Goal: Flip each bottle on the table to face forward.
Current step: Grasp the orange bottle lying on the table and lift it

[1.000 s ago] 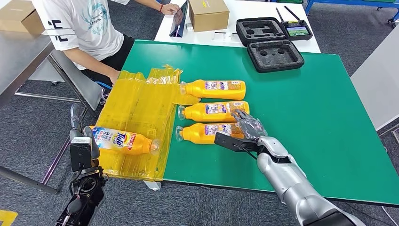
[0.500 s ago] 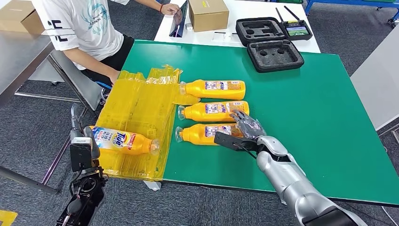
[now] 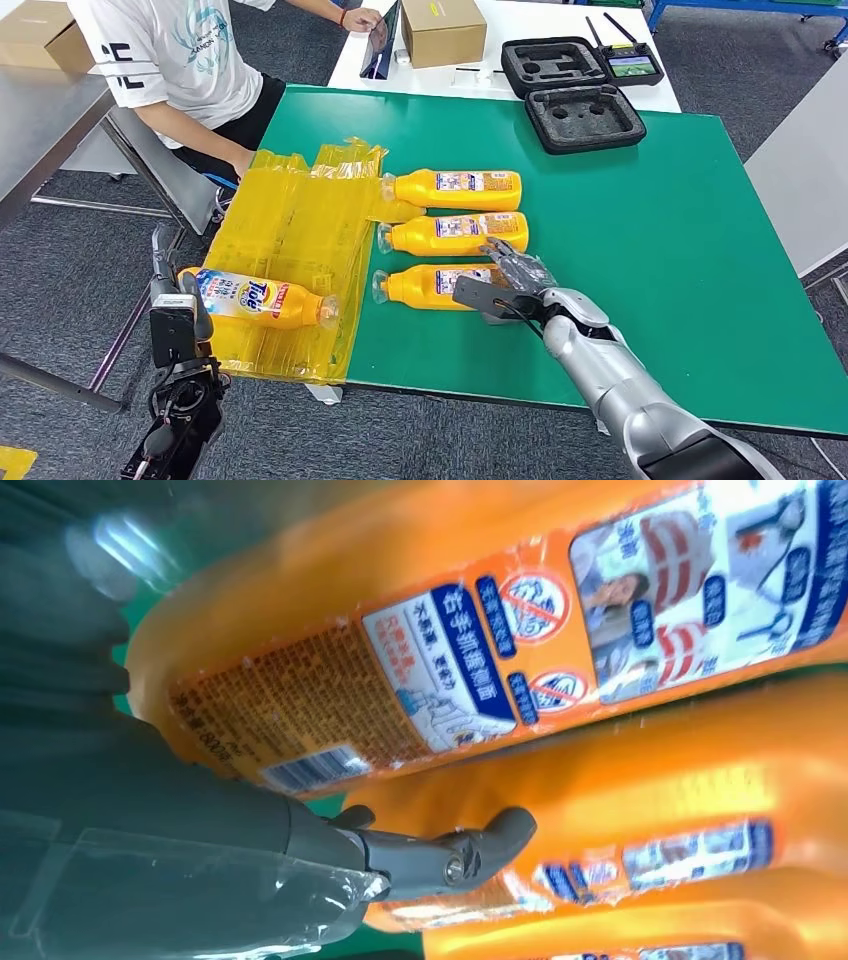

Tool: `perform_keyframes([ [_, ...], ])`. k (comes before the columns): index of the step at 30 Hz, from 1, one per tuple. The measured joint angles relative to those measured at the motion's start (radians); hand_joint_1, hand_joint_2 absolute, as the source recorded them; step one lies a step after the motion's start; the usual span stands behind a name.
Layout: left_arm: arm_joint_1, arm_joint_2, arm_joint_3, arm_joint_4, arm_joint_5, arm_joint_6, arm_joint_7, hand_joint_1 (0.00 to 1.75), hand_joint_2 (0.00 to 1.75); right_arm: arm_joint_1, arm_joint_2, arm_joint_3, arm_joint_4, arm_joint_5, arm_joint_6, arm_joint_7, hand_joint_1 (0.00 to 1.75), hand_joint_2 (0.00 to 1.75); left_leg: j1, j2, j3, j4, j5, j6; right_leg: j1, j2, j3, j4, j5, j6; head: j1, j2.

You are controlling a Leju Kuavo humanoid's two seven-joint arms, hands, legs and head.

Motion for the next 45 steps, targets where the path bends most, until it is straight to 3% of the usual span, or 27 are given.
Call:
perform_keyframes([
  [10, 0.000, -0.005, 0.000, 0.009, 0.003, -0.001, 0.000, 0.00, 0.00, -0.009, 0.006, 0.026, 0.014, -0.025, 0.014, -0.005, 0.34, 1.75, 0.000, 0.000, 0.000, 0.000, 0.000, 0.000, 0.000, 0.000, 0.000, 0.000, 0.000, 0.000, 0.000, 0.000],
  [12, 0.000, -0.006, 0.000, 0.009, 0.004, 0.000, 0.000, 0.00, 0.00, -0.010, 0.008, 0.028, 0.015, -0.027, 0.014, -0.005, 0.44, 1.75, 0.000, 0.000, 0.000, 0.000, 0.000, 0.000, 0.000, 0.000, 0.000, 0.000, 0.000, 0.000, 0.000, 0.000],
  [13, 0.001, -0.006, 0.000, 0.009, 0.004, 0.000, 0.000, 0.00, 0.00, -0.011, 0.008, 0.030, 0.016, -0.027, 0.014, -0.005, 0.59, 1.75, 0.000, 0.000, 0.000, 0.000, 0.000, 0.000, 0.000, 0.000, 0.000, 0.000, 0.000, 0.000, 0.000, 0.000],
  [16, 0.003, -0.007, 0.000, 0.009, 0.004, 0.002, 0.000, 0.00, 0.00, -0.012, 0.010, 0.038, 0.018, -0.029, 0.016, -0.006, 1.29, 1.75, 0.000, 0.000, 0.001, 0.000, 0.000, 0.000, 0.000, 0.000, 0.000, 0.000, 0.000, 0.000, 0.000, 0.000],
  [17, 0.004, -0.007, 0.000, 0.009, 0.004, 0.002, 0.000, 0.00, 0.00, -0.012, 0.010, 0.041, 0.019, -0.030, 0.020, -0.006, 1.41, 1.75, 0.000, 0.000, 0.001, 0.000, 0.000, 0.000, 0.000, 0.000, 0.000, 0.000, 0.000, 0.000, 0.000, 0.000],
  [22, 0.006, -0.008, 0.001, 0.013, 0.007, 0.001, 0.000, 0.00, 0.00, -0.023, 0.011, 0.058, 0.029, -0.035, 0.056, -0.007, 1.47, 1.75, 0.000, 0.000, 0.001, 0.000, 0.000, 0.000, 0.000, 0.000, 0.000, 0.000, 0.000, 0.000, 0.000, 0.000],
  [27, 0.006, -0.008, 0.001, 0.017, 0.011, -0.004, 0.000, 0.00, 0.00, -0.042, 0.009, 0.076, 0.047, -0.047, 0.099, -0.016, 1.72, 1.75, 0.000, 0.000, 0.001, 0.000, 0.000, 0.000, 0.000, 0.000, 0.000, 0.000, 0.000, 0.000, 0.000, 0.000],
  [35, -0.003, -0.009, 0.001, 0.037, 0.015, -0.009, 0.000, 0.00, 0.00, -0.081, -0.004, 0.104, 0.084, -0.080, 0.203, -0.049, 1.75, 1.75, 0.000, 0.001, 0.003, 0.000, 0.000, 0.000, 0.000, 0.000, 0.001, 0.000, 0.000, 0.000, 0.000, 0.000],
  [45, -0.011, -0.014, 0.000, 0.053, 0.022, -0.024, 0.000, 0.00, 0.00, -0.053, -0.018, 0.090, 0.083, -0.250, 0.209, -0.231, 1.75, 1.75, 0.000, 0.001, 0.003, 0.000, 0.000, 0.000, 0.000, 0.002, 0.002, 0.000, 0.000, 0.000, 0.000, 0.000],
])
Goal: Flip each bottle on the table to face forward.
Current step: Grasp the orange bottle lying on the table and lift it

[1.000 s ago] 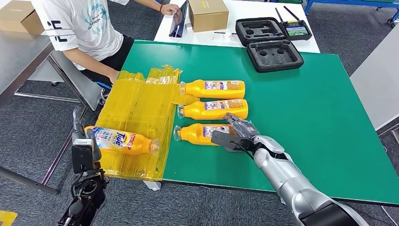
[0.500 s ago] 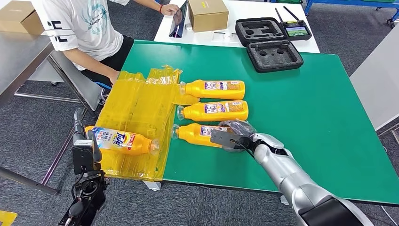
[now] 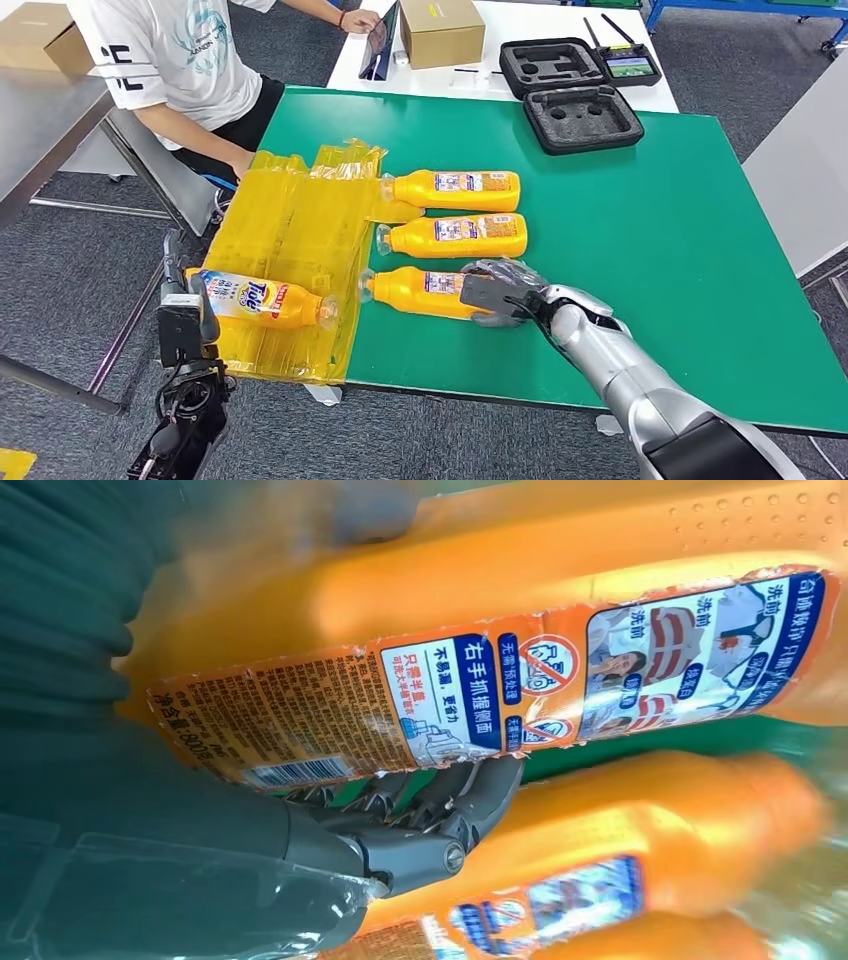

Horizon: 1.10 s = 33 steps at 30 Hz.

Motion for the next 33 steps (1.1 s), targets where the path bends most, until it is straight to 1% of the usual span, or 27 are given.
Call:
perform_keyframes([
  [3, 0.000, -0.001, 0.000, 0.000, 0.001, -0.003, 0.000, 0.00, 0.00, 0.042, 0.002, -0.028, -0.023, -0.080, 0.001, -0.100, 1.75, 1.75, 0.000, 0.000, -0.001, 0.000, 0.000, 0.000, 0.000, 0.000, 0.000, 0.000, 0.000, 0.000, 0.000, 0.000],
  [6, 0.001, -0.002, 0.000, 0.000, 0.002, -0.003, 0.000, 0.00, 0.00, 0.076, 0.007, -0.055, -0.055, -0.132, -0.001, -0.146, 1.75, 1.75, 0.000, 0.000, -0.001, 0.000, 0.000, 0.000, 0.000, 0.000, 0.000, 0.000, 0.000, 0.000, 0.000, 0.000],
  [9, 0.011, -0.002, 0.000, -0.011, 0.007, -0.003, 0.000, 0.00, 0.00, 0.104, 0.013, -0.086, -0.100, -0.198, -0.023, -0.178, 1.75, 1.75, 0.000, 0.000, -0.002, 0.000, 0.000, 0.000, 0.000, 0.000, -0.001, 0.000, 0.000, 0.000, 0.000, 0.000],
  [14, 0.036, -0.002, 0.010, -0.048, 0.020, -0.005, 0.000, 0.00, 0.00, 0.145, 0.031, -0.137, -0.198, -0.279, -0.087, -0.187, 1.75, 1.75, 0.000, -0.001, -0.002, 0.000, 0.000, 0.000, 0.000, -0.001, -0.001, 0.000, 0.000, 0.000, 0.000, 0.000],
  [20, 0.065, -0.002, 0.025, -0.100, 0.048, -0.048, 0.000, 0.00, 0.00, 0.205, 0.052, -0.169, -0.293, -0.298, -0.158, -0.199, 1.75, 1.75, 0.000, -0.001, -0.002, 0.000, 0.000, 0.000, 0.000, 0.000, -0.002, 0.000, 0.000, 0.000, 0.000, 0.000],
  [23, 0.080, -0.004, 0.026, -0.127, 0.062, -0.097, 0.000, 0.00, 0.00, 0.230, 0.060, -0.175, -0.330, -0.300, -0.178, -0.201, 1.75, 1.75, 0.000, -0.001, -0.002, 0.000, 0.000, 0.000, 0.000, -0.001, -0.002, 0.000, 0.000, 0.000, 0.000, 0.000],
  [28, 0.102, -0.016, 0.003, -0.180, 0.101, -0.223, 0.013, 0.00, 0.00, 0.265, 0.083, -0.181, -0.369, -0.310, -0.170, -0.202, 1.75, 1.75, 0.000, -0.001, -0.002, 0.000, 0.000, 0.000, 0.000, -0.001, -0.002, 0.000, 0.000, 0.000, 0.000, 0.000],
  [31, 0.109, -0.025, -0.016, -0.204, 0.110, -0.244, 0.016, 0.00, 0.00, 0.277, 0.095, -0.181, -0.374, -0.313, -0.167, -0.204, 1.75, 1.75, 0.000, -0.001, -0.003, 0.000, 0.000, 0.000, 0.000, -0.001, -0.002, 0.000, 0.000, 0.000, 0.000, 0.000],
  [33, 0.112, -0.028, -0.024, -0.213, 0.112, -0.247, 0.019, 0.00, 0.87, 0.280, 0.100, -0.181, -0.375, -0.314, -0.167, -0.208, 1.75, 1.75, 0.000, -0.001, -0.003, 0.000, 0.000, 0.000, 0.000, -0.001, -0.002, 0.000, 0.000, 0.000, 0.000, 0.000],
])
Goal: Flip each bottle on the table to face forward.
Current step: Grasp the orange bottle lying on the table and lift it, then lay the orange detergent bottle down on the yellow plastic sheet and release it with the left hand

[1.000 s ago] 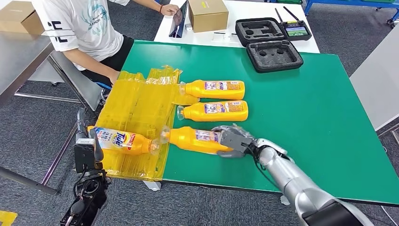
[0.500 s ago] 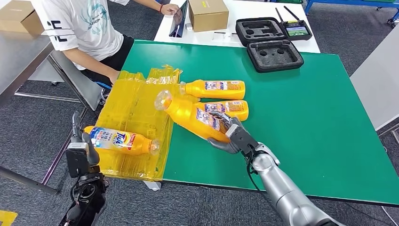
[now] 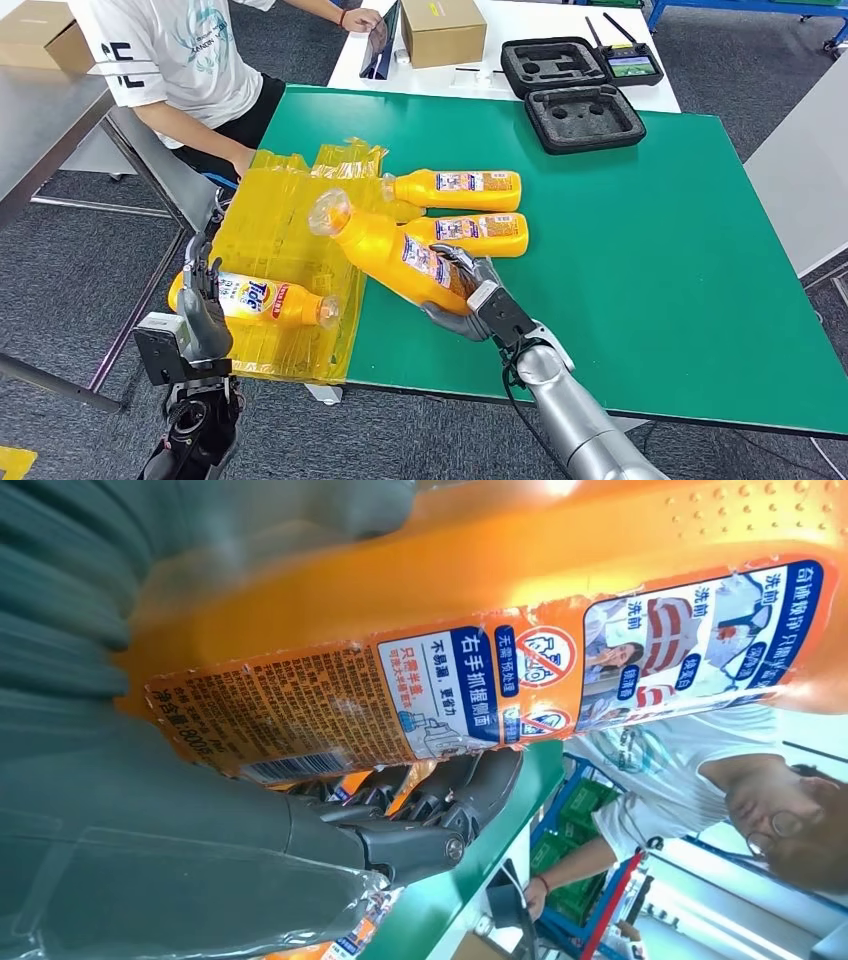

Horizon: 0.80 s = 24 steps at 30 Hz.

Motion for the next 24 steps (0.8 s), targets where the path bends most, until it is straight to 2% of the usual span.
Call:
perform_keyframes([
  [2, 0.001, -0.001, -0.006, -0.006, 0.002, -0.008, 0.004, 0.00, 1.75, 0.001, 0.003, 0.000, 0.000, -0.003, 0.003, -0.004, 1.75, 1.75, 0.000, 0.000, 0.000, 0.000, 0.000, 0.000, 0.000, 0.000, 0.000, 0.000, 0.000, 0.000, 0.000, 0.000],
  [6, 0.001, -0.001, -0.034, -0.018, 0.004, -0.063, 0.017, 0.00, 1.75, 0.007, 0.019, 0.004, 0.004, -0.010, 0.023, -0.017, 1.75, 1.75, 0.000, 0.000, 0.000, 0.000, 0.000, 0.000, 0.000, 0.000, 0.000, 0.000, 0.000, 0.000, 0.000, 0.000],
  [15, -0.041, -0.002, -0.185, -0.014, 0.031, -0.148, 0.078, 0.00, 1.75, 0.035, 0.121, 0.066, 0.028, -0.013, 0.040, -0.025, 1.75, 1.75, 0.000, 0.000, -0.002, 0.000, 0.000, 0.000, 0.000, 0.000, -0.003, 0.000, 0.000, 0.000, 0.000, 0.000],
  [24, -0.104, -0.003, -0.265, 0.062, 0.099, -0.230, 0.090, 0.00, 1.75, 0.037, 0.161, 0.076, 0.050, -0.013, 0.060, -0.025, 1.75, 1.75, 0.000, 0.000, -0.002, 0.000, 0.000, 0.000, 0.000, 0.000, -0.003, 0.000, 0.000, 0.000, 0.000, 0.000],
])
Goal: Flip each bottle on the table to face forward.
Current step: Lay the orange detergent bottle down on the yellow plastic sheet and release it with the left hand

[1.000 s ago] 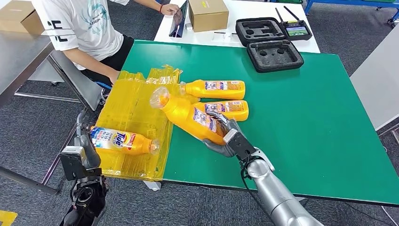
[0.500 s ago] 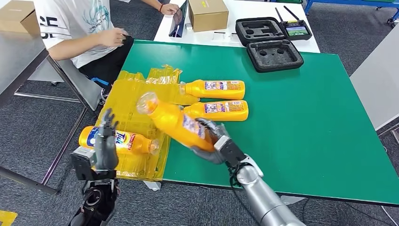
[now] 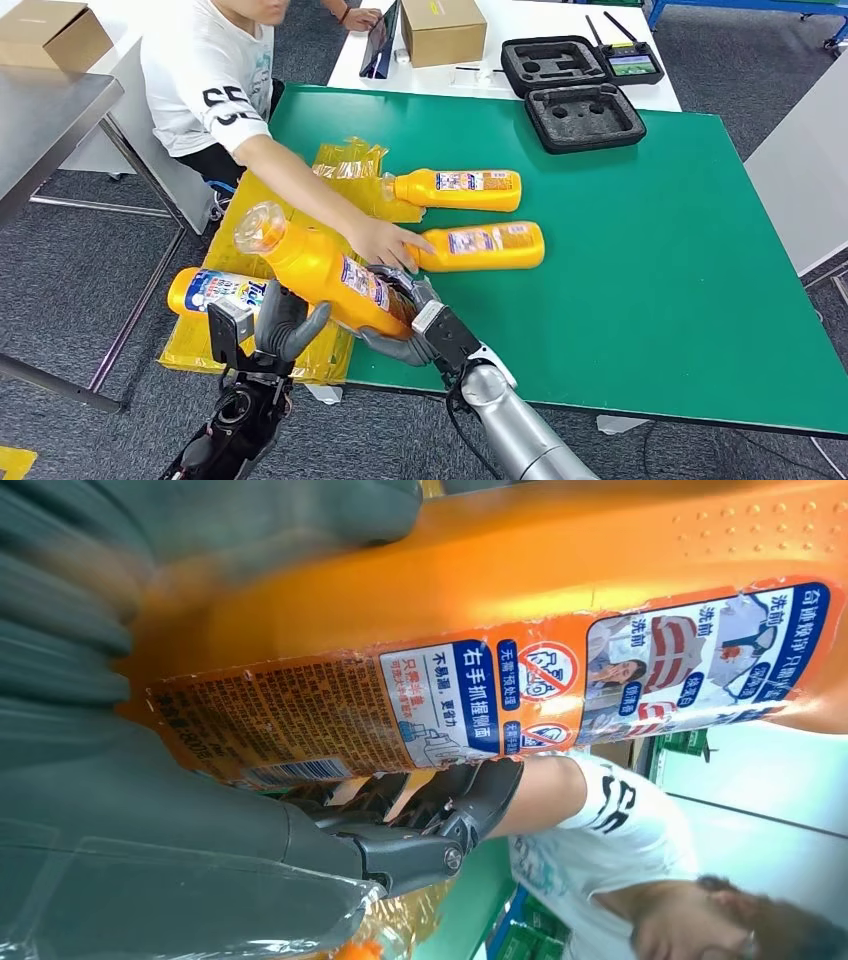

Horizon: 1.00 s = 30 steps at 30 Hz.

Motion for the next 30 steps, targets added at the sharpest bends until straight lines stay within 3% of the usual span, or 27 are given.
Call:
perform_keyframes([
  [11, -0.015, -0.004, -0.040, 0.009, 0.063, -0.088, 0.009, 0.00, 1.75, 0.003, 0.011, -0.001, 0.019, 0.030, 0.006, 0.000, 1.75, 1.75, 0.000, 0.000, -0.001, 0.000, 0.000, 0.000, 0.000, 0.000, -0.001, 0.000, 0.000, 0.000, 0.000, 0.000],
  [24, -0.037, -0.007, -0.046, 0.005, 0.072, -0.113, 0.010, 0.02, 1.75, -0.005, 0.019, -0.011, 0.044, 0.063, 0.002, 0.005, 1.75, 1.75, 0.000, 0.000, -0.001, 0.000, 0.000, 0.000, 0.000, 0.000, -0.001, 0.000, 0.000, 0.000, 0.000, 0.000],
  [25, -0.037, -0.007, -0.046, 0.005, 0.078, -0.118, 0.011, 0.22, 1.75, -0.005, 0.019, -0.012, 0.045, 0.063, 0.001, 0.005, 1.75, 1.75, 0.000, 0.000, -0.001, 0.000, 0.000, 0.000, 0.000, 0.000, -0.001, 0.000, 0.000, 0.000, 0.000, 0.000],
  [28, -0.042, -0.007, -0.046, 0.005, 0.109, -0.137, 0.014, 1.44, 1.75, -0.006, 0.020, -0.014, 0.046, 0.065, 0.001, 0.006, 1.75, 1.75, 0.000, 0.000, -0.001, 0.000, 0.000, 0.000, 0.000, 0.000, -0.002, 0.000, 0.000, 0.000, 0.000, 0.000],
  [29, -0.044, -0.007, -0.045, 0.005, 0.123, -0.143, 0.016, 1.67, 1.75, -0.007, 0.020, -0.014, 0.046, 0.065, 0.001, 0.008, 1.75, 1.75, 0.000, 0.000, -0.001, 0.000, 0.000, 0.000, 0.000, 0.000, -0.002, 0.000, 0.000, 0.000, 0.000, 0.000],
  [30, -0.046, -0.007, -0.045, 0.006, 0.137, -0.149, 0.020, 1.74, 1.75, -0.009, 0.021, -0.015, 0.046, 0.065, 0.000, 0.010, 1.75, 1.75, 0.000, 0.000, -0.001, 0.000, 0.000, 0.000, 0.000, 0.000, -0.002, 0.000, 0.000, 0.000, 0.000, 0.000],
])
